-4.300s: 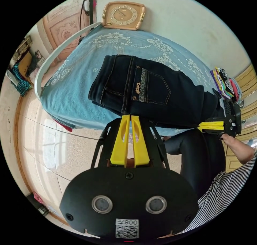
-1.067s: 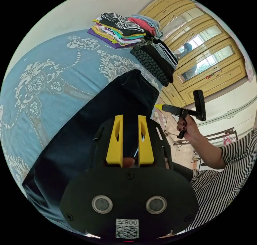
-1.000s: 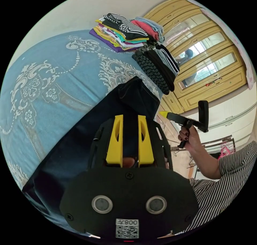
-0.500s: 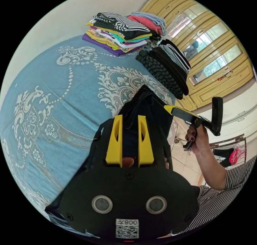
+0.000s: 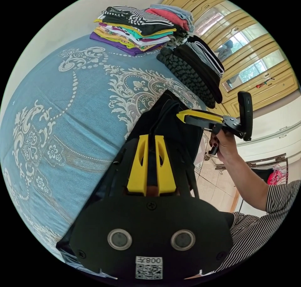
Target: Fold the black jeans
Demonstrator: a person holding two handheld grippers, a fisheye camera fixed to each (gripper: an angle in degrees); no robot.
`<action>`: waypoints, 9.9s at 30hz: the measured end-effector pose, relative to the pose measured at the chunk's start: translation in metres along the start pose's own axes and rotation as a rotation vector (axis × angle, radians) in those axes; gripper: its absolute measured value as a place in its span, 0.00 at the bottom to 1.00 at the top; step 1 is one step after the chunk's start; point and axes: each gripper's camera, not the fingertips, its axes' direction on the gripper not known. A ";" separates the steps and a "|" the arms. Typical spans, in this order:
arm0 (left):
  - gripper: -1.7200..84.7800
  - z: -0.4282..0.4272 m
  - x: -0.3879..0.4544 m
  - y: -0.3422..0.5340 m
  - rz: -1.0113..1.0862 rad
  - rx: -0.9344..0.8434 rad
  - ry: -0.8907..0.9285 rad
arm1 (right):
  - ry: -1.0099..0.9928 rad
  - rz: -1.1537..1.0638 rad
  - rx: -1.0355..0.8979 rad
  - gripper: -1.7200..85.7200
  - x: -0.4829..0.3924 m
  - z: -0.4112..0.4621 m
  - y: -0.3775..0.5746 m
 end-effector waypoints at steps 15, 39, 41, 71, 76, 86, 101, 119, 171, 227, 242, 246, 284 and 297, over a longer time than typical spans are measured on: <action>0.06 -0.018 0.068 -0.037 0.141 0.113 0.294 | 0.285 -0.637 -0.031 0.02 -0.071 -0.042 -0.059; 0.13 0.037 0.072 -0.121 0.057 -0.010 -0.020 | -0.199 0.271 0.081 0.14 0.122 -0.037 0.115; 0.13 0.044 0.079 -0.134 0.085 -0.046 -0.082 | -0.208 0.302 0.093 0.14 0.126 -0.030 0.120; 0.03 0.068 0.177 -0.169 0.260 -0.079 -0.220 | -0.253 0.372 0.163 0.02 0.186 0.006 0.150; 0.03 0.075 0.175 -0.175 0.223 -0.093 -0.202 | -0.258 0.406 0.149 0.02 0.198 0.020 0.148; 0.06 0.079 0.173 -0.166 0.215 -0.059 -0.209 | -0.298 0.420 0.138 0.04 0.215 0.035 0.152; 0.10 0.080 0.185 -0.129 0.289 -0.051 -0.194 | -0.319 0.554 0.199 0.12 0.236 0.036 0.149; 0.11 0.038 0.148 -0.084 0.205 0.047 -0.112 | -0.356 0.592 0.203 0.10 0.226 0.033 0.139; 0.03 -0.291 -0.053 0.287 0.209 0.243 -0.066 | -0.742 -0.166 0.153 0.09 -0.128 -0.128 0.133; 0.09 -0.210 -0.295 0.762 -0.703 0.302 0.042 | -0.631 -0.471 -0.410 0.04 -0.458 0.087 -0.013; 0.03 -0.162 -0.186 0.726 -0.578 0.180 -0.232 | -0.422 -0.525 -0.447 0.02 -0.473 0.125 -0.035; 0.04 -0.159 -0.159 0.723 -0.576 0.270 -0.158 | -0.420 -0.455 -0.332 0.04 -0.426 0.086 -0.050; 0.05 0.007 0.221 0.565 0.103 0.143 -0.485 | -0.774 0.142 -0.385 0.12 -0.163 0.096 -0.104; 0.04 0.013 0.242 0.581 0.126 0.157 -0.474 | -0.776 0.065 -0.565 0.07 -0.203 0.150 -0.157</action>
